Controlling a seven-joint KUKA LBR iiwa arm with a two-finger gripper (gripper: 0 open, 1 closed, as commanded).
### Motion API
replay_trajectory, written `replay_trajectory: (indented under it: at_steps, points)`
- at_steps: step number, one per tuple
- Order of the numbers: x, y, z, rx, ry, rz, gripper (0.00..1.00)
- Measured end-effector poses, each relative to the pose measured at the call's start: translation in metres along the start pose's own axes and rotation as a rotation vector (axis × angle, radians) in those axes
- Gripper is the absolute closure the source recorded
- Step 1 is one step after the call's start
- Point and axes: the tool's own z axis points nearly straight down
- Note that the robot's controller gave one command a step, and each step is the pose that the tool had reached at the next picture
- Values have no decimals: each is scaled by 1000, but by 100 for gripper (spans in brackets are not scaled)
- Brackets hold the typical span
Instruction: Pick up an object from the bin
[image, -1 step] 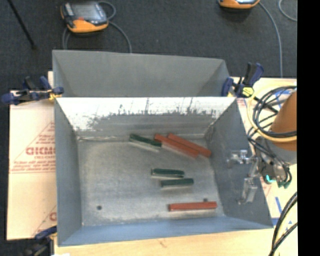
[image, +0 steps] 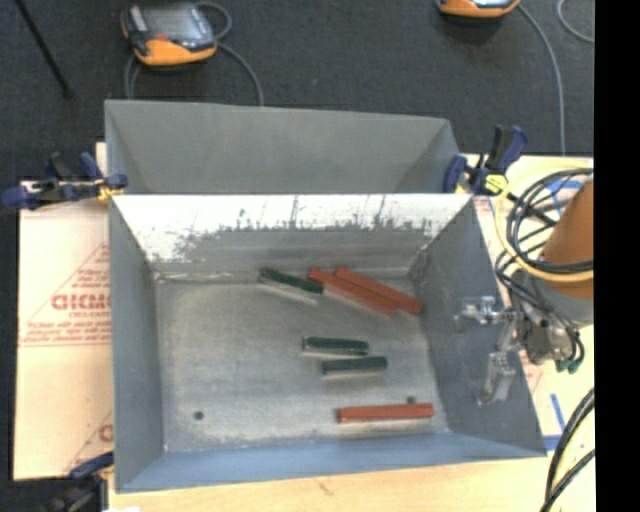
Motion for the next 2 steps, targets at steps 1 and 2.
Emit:
replay_trajectory:
  at_steps: [1,2]
  points:
    - [8,10,53,2,-6,-39,0]
    - [-9,11,122,-2,-2,0,0]
